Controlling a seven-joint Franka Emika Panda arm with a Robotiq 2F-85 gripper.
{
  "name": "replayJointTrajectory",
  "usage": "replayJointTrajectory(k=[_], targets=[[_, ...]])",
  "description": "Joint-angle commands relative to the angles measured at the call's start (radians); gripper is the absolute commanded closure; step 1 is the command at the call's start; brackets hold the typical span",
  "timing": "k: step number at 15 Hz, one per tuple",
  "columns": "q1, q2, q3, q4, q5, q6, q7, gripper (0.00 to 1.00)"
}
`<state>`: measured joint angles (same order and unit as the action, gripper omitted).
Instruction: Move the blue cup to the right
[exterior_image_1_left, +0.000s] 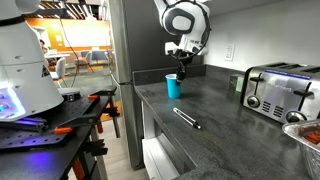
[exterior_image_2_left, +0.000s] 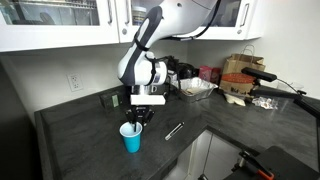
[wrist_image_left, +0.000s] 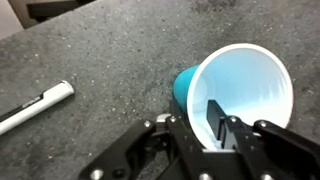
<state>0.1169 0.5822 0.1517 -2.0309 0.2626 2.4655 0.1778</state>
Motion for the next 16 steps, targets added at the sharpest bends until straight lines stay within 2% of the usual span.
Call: replayJointTrajectory(k=[1,3,9,16], targets=[[-0.013,0.002,0.008,0.022,0.019,-0.045,-0.034,0.95],[-0.018,0.002,0.01,0.026,0.024,-0.051,-0.037,1.0],[-0.048,-0.041,-0.028,0.019,0.029,-0.013,-0.006,0.99],[-0.207,-0.135,-0.113,0.003,0.165,-0.009,0.007,0.99]])
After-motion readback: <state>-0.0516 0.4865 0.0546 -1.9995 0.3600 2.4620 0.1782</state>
